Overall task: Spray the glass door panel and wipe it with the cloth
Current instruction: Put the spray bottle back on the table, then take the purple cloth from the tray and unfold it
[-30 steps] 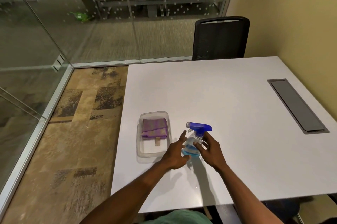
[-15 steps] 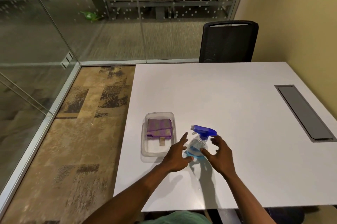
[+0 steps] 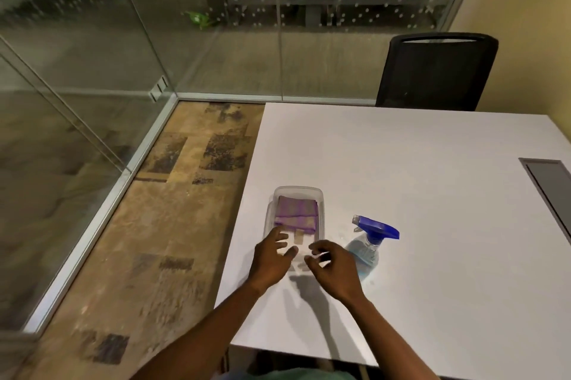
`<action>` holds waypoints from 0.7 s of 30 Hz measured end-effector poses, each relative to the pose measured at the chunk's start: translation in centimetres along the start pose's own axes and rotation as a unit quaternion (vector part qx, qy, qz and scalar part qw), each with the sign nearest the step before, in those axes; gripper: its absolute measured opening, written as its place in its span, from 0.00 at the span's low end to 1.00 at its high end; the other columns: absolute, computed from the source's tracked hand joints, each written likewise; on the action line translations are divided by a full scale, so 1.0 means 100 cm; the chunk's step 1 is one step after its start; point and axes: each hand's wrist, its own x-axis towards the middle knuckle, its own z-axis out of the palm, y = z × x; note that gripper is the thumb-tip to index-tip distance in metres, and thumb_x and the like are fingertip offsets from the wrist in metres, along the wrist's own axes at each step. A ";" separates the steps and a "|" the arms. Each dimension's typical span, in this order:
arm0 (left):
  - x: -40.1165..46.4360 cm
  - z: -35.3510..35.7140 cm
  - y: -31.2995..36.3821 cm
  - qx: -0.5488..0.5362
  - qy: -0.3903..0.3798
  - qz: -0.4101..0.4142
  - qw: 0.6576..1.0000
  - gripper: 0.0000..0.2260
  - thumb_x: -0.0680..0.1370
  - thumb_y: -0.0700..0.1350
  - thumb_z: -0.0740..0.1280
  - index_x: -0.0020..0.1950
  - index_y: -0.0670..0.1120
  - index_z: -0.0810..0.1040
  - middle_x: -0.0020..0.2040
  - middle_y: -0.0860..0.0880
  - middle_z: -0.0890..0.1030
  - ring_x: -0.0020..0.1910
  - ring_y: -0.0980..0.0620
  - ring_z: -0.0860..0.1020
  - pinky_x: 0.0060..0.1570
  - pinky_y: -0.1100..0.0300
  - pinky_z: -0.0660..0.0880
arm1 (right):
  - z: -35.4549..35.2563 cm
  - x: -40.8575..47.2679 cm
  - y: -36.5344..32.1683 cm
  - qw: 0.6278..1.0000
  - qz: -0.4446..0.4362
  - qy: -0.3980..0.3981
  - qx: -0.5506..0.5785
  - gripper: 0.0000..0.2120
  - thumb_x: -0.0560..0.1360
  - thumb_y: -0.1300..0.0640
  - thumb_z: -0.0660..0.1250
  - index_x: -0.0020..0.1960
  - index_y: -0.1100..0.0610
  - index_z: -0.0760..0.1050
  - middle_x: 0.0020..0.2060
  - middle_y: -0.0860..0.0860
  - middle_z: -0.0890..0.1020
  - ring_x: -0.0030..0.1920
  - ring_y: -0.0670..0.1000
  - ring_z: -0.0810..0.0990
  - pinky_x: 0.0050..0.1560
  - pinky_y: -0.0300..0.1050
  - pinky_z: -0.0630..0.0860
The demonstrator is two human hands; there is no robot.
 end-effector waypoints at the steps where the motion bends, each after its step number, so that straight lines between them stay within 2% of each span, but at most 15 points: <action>1: 0.004 -0.005 0.000 0.000 0.010 -0.003 1.000 0.25 0.78 0.42 0.73 0.73 0.47 0.70 0.64 0.48 0.80 0.60 0.51 0.80 0.56 0.62 0.75 | 0.009 0.013 -0.003 1.000 -0.003 0.005 -0.014 0.13 0.74 0.54 0.76 0.57 0.53 0.82 0.51 0.48 0.86 0.46 0.47 0.85 0.50 0.45 0.82; 5: 0.017 -0.021 0.000 -0.010 0.045 -0.019 0.999 0.24 0.77 0.41 0.74 0.71 0.46 0.73 0.63 0.45 0.81 0.59 0.46 0.81 0.58 0.56 0.79 | 0.037 0.063 -0.011 0.993 -0.006 -0.026 -0.115 0.22 0.78 0.56 0.70 0.70 0.60 0.75 0.65 0.60 0.80 0.64 0.61 0.79 0.65 0.51 0.75; 8: 0.020 -0.029 -0.003 -0.010 0.051 -0.020 0.998 0.23 0.77 0.41 0.74 0.71 0.47 0.74 0.62 0.45 0.81 0.58 0.46 0.81 0.59 0.55 0.79 | 0.051 0.089 -0.014 0.983 0.006 -0.062 -0.171 0.22 0.80 0.58 0.64 0.73 0.61 0.69 0.70 0.63 0.74 0.69 0.64 0.75 0.67 0.52 0.73; 12: 0.015 -0.038 -0.013 -0.010 0.061 -0.017 0.998 0.23 0.77 0.42 0.74 0.70 0.46 0.74 0.60 0.46 0.81 0.57 0.46 0.81 0.60 0.53 0.79 | 0.068 0.116 -0.002 0.957 -0.018 -0.092 -0.274 0.26 0.77 0.60 0.67 0.74 0.61 0.67 0.73 0.64 0.68 0.75 0.66 0.67 0.73 0.56 0.70; 15: 0.012 -0.045 -0.020 0.004 0.068 -0.012 0.998 0.23 0.77 0.42 0.74 0.71 0.46 0.74 0.58 0.48 0.80 0.55 0.48 0.81 0.56 0.58 0.78 | 0.080 0.135 0.007 0.934 -0.054 -0.099 -0.340 0.24 0.77 0.57 0.68 0.71 0.59 0.70 0.72 0.60 0.71 0.75 0.64 0.66 0.72 0.59 0.71; 21: 0.018 -0.053 -0.025 -0.003 0.076 -0.038 0.996 0.21 0.77 0.42 0.73 0.69 0.50 0.75 0.61 0.49 0.81 0.56 0.51 0.81 0.56 0.60 0.78 | 0.099 0.157 0.009 0.931 -0.073 -0.082 -0.349 0.17 0.77 0.49 0.70 0.64 0.53 0.78 0.64 0.54 0.79 0.67 0.59 0.74 0.67 0.59 0.74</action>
